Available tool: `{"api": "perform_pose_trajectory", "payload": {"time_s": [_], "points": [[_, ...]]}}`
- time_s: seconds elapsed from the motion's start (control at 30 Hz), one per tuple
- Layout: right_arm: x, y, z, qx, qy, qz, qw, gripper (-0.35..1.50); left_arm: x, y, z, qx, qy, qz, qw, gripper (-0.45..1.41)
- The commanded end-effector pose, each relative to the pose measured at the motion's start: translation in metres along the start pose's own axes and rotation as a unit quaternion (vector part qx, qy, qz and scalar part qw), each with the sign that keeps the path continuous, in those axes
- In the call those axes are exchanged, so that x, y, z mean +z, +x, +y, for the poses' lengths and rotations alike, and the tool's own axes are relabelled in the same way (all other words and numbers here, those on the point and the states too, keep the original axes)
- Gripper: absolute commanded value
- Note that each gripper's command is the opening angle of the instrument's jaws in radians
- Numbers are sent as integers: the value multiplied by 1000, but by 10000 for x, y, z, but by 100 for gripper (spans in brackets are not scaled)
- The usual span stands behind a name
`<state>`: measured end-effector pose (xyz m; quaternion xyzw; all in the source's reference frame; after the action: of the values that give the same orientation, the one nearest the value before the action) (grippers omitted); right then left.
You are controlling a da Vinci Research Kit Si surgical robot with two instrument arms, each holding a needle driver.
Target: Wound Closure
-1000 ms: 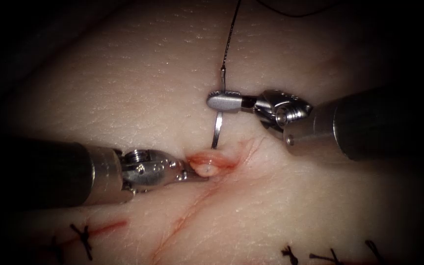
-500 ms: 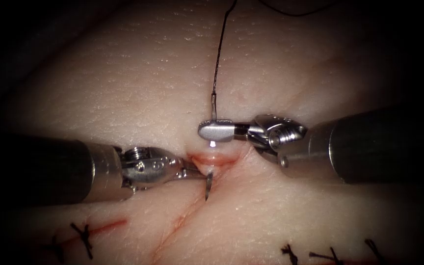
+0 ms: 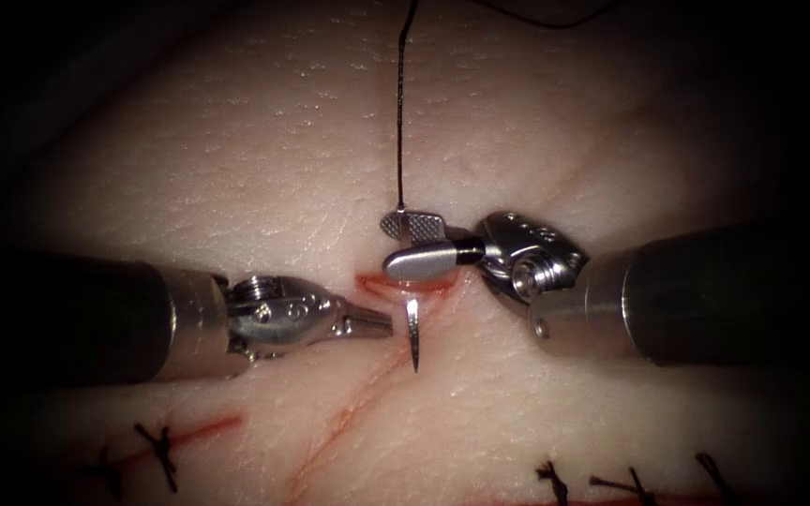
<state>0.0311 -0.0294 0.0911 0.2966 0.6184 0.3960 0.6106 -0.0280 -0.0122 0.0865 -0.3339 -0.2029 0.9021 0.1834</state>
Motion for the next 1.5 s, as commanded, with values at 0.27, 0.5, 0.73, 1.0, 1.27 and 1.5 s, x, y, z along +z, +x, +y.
{"api": "perform_pose_trajectory", "payload": {"time_s": [0.27,0.5,0.73,1.0,1.27,1.5], "points": [[5,19,11,-95,-28,-10,995,130,7,-2,2,1,-2,0,1000,-32],[11,31,9,-127,-44,-32,990,123,7,-2,4,-2,-2,0,1000,-32],[12,21,8,-132,-52,-59,988,0,5,-3,5,-1,-3,0,1000,-32],[10,14,3,-120,-52,-67,989,-35,1,-6,6,1,-4,0,1000,-32],[8,-5,-9,-54,-28,-75,995,-35,1,-5,5,0,-4,0,1000,-32],[3,-16,-13,-29,-15,-82,996,-35,1,-2,5,-1,-4,1,1000,-32]]}}
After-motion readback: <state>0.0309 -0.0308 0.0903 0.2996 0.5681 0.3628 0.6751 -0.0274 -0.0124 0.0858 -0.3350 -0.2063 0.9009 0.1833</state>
